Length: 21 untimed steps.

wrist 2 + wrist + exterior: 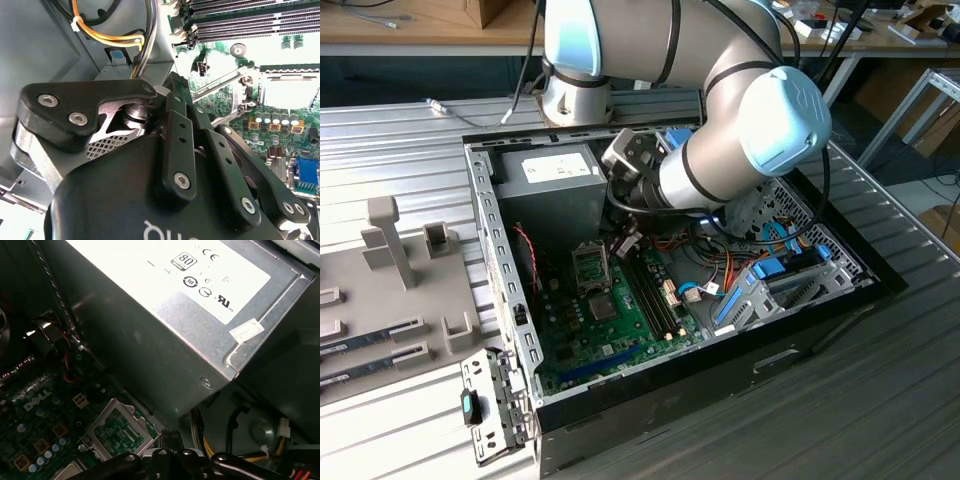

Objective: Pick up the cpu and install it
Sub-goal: 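Close the cpu cover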

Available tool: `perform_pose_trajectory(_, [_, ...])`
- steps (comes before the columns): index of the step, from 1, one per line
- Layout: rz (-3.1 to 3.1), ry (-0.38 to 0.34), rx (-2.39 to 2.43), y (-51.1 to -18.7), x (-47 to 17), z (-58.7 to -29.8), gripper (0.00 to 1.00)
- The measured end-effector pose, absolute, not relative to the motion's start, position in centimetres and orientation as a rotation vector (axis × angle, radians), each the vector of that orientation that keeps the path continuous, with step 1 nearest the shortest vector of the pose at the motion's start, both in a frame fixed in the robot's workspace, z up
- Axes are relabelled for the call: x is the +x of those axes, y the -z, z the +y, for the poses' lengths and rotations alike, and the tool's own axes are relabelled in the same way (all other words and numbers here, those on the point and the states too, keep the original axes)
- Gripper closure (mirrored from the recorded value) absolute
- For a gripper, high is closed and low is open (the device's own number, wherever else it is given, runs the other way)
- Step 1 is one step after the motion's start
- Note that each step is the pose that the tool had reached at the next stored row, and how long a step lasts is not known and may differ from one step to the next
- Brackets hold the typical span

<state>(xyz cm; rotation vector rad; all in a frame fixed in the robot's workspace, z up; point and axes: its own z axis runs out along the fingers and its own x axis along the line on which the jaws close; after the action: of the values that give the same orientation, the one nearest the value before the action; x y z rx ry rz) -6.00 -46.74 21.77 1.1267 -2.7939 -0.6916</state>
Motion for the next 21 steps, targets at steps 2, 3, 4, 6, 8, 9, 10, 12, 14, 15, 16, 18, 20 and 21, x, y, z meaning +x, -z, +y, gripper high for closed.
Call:
perform_pose_trajectory(2, [-2.793,0.691,1.129,-22.0,-6.0,-46.8,0.89])
perform_pose_trajectory(3, [-2.793,0.691,1.130,-22.1,-6.0,-46.8,0.89])
perform_pose_trajectory(4, [-2.793,0.691,1.131,-22.3,-6.0,-46.8,0.89])
perform_pose_trajectory(6, [-2.792,0.691,1.132,-22.6,-6.1,-46.9,0.89])
perform_pose_trajectory(8, [-2.792,0.691,1.133,-22.8,-6.1,-47.0,0.89])
perform_pose_trajectory(9, [-2.791,0.691,1.134,-22.8,-6.1,-47.1,0.89])
perform_pose_trajectory(10, [-2.791,0.691,1.135,-22.8,-6.1,-47.1,0.89])
perform_pose_trajectory(12, [-2.790,0.690,1.136,-23.0,-6.1,-47.1,0.89])
perform_pose_trajectory(14, [-2.789,0.691,1.137,-23.2,-6.1,-47.1,0.89])
perform_pose_trajectory(15, [-2.789,0.691,1.138,-23.2,-6.1,-47.1,0.89])
perform_pose_trajectory(16, [-2.789,0.692,1.139,-23.2,-6.0,-47.2,0.89])
perform_pose_trajectory(18, [-2.789,0.692,1.139,-23.2,-6.0,-47.6,0.89])
perform_pose_trajectory(20, [-2.779,0.697,1.131,-22.7,-5.3,-47.6,0.89])
perform_pose_trajectory(21, [-2.776,0.698,1.129,-22.4,-5.0,-47.2,0.89])
